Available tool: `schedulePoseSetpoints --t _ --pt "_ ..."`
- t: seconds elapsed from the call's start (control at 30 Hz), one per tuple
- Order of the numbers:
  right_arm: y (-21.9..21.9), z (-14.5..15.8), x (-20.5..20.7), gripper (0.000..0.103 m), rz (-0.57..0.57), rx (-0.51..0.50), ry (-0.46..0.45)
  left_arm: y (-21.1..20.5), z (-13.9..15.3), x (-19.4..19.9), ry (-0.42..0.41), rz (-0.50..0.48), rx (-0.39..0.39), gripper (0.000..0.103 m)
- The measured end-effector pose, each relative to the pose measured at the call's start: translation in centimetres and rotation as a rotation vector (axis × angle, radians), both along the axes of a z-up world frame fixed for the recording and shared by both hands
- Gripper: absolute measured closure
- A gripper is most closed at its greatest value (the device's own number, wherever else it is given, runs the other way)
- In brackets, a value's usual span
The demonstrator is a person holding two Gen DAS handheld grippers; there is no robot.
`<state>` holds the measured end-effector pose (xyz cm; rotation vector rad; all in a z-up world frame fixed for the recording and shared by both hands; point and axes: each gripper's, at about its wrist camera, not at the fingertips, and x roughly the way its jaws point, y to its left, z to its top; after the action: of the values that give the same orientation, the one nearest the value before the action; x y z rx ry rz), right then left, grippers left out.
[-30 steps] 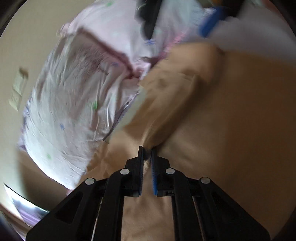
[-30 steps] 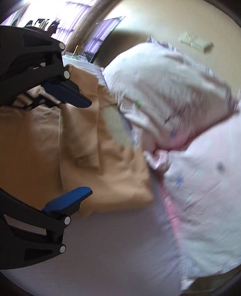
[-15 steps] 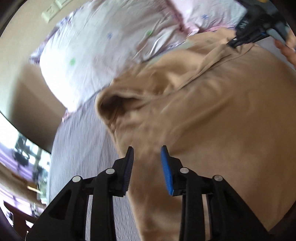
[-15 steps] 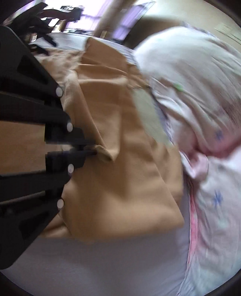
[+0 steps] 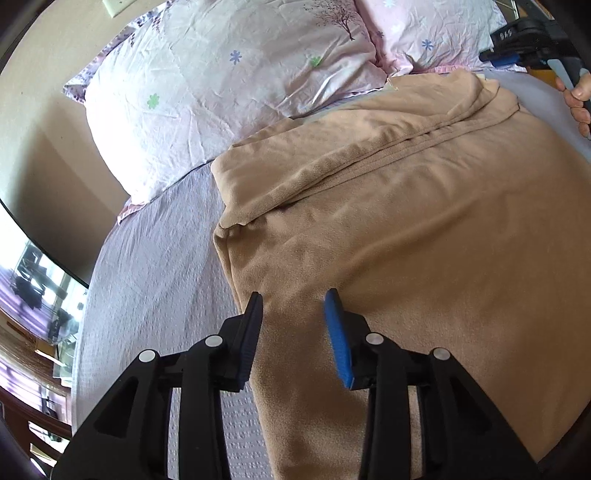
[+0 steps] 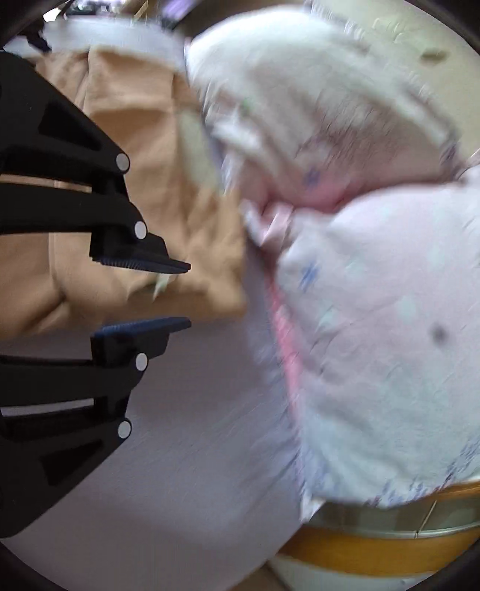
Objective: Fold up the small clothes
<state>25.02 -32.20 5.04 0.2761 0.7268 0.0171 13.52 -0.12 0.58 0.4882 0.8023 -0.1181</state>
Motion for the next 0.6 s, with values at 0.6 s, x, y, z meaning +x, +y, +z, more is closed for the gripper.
schedulePoseSetpoints --t 0.6 --pt "-0.3 -0.4 -8.2 0.043 0.149 -0.023 0.106 3.2 0.5 0.0 0.052 0.028 -0.238 0.058"
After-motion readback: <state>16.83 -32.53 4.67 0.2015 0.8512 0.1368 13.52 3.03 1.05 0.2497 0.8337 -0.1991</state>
